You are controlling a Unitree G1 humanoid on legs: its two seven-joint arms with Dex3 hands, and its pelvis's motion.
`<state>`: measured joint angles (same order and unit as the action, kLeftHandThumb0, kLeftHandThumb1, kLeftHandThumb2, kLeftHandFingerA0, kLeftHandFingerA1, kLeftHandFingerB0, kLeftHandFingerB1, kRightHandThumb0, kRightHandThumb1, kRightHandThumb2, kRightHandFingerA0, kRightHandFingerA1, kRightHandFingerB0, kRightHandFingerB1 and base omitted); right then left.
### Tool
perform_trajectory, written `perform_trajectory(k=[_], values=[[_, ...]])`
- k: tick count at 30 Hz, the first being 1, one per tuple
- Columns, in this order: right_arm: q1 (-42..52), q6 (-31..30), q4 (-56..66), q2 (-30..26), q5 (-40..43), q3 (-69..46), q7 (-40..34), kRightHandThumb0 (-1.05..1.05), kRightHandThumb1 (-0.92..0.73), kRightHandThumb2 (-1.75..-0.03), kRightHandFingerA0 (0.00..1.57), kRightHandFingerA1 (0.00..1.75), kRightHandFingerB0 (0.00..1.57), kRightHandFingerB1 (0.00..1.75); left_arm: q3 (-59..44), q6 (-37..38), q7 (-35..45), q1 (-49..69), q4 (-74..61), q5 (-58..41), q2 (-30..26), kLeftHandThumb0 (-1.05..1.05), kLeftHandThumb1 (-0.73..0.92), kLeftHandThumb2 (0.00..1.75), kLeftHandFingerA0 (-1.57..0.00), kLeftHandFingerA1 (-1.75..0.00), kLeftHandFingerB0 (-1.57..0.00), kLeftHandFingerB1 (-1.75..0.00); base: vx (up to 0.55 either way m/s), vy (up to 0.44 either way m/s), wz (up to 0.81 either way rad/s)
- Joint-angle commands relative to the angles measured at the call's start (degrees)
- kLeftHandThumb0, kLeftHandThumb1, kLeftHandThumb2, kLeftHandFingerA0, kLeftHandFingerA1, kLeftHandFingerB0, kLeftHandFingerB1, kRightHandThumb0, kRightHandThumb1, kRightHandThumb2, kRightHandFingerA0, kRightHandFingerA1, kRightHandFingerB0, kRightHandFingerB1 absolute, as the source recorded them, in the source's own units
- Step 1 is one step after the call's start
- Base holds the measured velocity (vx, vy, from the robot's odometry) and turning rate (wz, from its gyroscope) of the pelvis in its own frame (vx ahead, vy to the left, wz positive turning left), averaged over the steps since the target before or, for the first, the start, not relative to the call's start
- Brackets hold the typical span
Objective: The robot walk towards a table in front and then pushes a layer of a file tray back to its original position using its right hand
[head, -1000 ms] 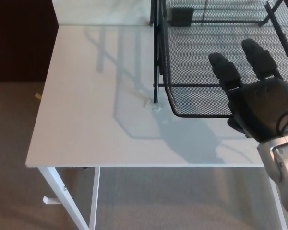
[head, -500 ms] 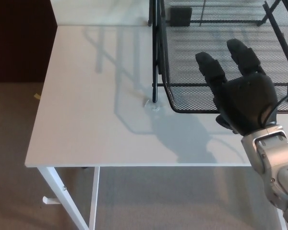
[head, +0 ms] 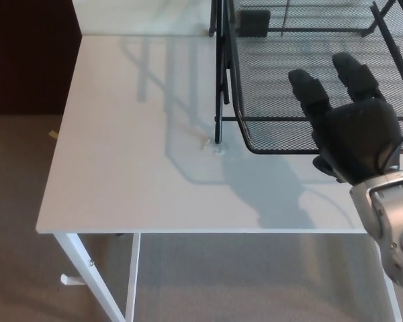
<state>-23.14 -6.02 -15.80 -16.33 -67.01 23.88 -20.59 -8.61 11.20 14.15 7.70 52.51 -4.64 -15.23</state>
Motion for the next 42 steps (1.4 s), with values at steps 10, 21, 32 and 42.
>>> perform_trajectory(k=[10,21,32,42], values=[[11.87,3.71,25.68,-4.07,4.44,-1.26,4.71,-0.56,-0.37,-0.74,0.01,0.07,0.10,0.25,0.07,-0.78,-0.63,0.19,-0.29,0.77,-0.94,-0.01,0.43,0.86,-0.44,-0.62,-0.24,-0.51,0.00,0.000,0.00],[24.77,8.26,37.37,-7.69,6.62,-2.69,6.61,-0.58,-0.38,-0.75,0.00,0.10,0.04,0.24,0.53,-0.92,-0.15,-0.13,-0.80,0.73,-1.04,0.00,0.42,0.86,-0.43,-0.62,-0.24,-0.51,0.00,0.000,0.00],[59.55,27.90,59.65,-10.71,24.33,-19.92,-5.39,-0.56,-0.36,-0.70,0.00,0.04,0.12,0.21,0.95,-1.63,0.44,-1.62,-0.83,1.22,-2.39,-0.02,0.61,0.57,-0.48,-0.44,-0.37,-0.37,0.00,0.000,0.00],[69.75,40.03,26.52,-4.58,35.18,-20.66,-11.34,-0.27,-0.44,-0.93,0.01,0.51,0.00,0.47,1.53,-0.17,-0.16,0.30,-0.06,1.50,-1.47,-0.05,0.60,0.56,-0.51,-0.47,-0.37,-0.38,0.00,0.000,0.00]])
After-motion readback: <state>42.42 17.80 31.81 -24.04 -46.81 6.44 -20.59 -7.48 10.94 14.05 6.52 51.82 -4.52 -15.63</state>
